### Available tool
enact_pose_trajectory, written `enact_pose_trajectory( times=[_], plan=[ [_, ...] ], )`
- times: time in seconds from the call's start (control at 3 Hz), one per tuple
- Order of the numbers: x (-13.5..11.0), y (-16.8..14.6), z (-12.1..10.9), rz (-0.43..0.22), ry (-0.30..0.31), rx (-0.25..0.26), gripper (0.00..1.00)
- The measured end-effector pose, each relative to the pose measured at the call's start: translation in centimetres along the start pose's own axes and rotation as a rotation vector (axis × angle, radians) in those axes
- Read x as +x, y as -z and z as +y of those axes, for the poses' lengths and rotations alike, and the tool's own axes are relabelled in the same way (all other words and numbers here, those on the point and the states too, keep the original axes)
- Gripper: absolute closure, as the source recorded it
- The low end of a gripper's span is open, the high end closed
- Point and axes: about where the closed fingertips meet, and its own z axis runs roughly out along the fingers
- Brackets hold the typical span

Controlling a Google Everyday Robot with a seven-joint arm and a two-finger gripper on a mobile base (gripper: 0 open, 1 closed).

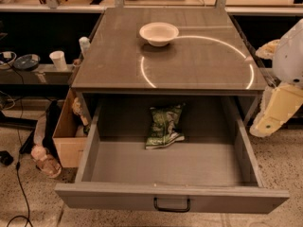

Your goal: Pick green jalapeno chip bag from top drawer and place on counter

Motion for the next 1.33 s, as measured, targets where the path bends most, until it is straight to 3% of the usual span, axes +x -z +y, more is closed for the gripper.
enact_pose_trajectory(
  times=[0.67,1.0,1.33],
  plan=[
    [0.7,-6.3,0.1,-0.078,-0.02,-0.029,0.0],
    [-0.1,-11.2,0.4,-0.106,0.0,-0.084,0.0],
    [-0.5,-13.9,0.6,-0.112,0.013,-0.114,0.0]
  ],
)
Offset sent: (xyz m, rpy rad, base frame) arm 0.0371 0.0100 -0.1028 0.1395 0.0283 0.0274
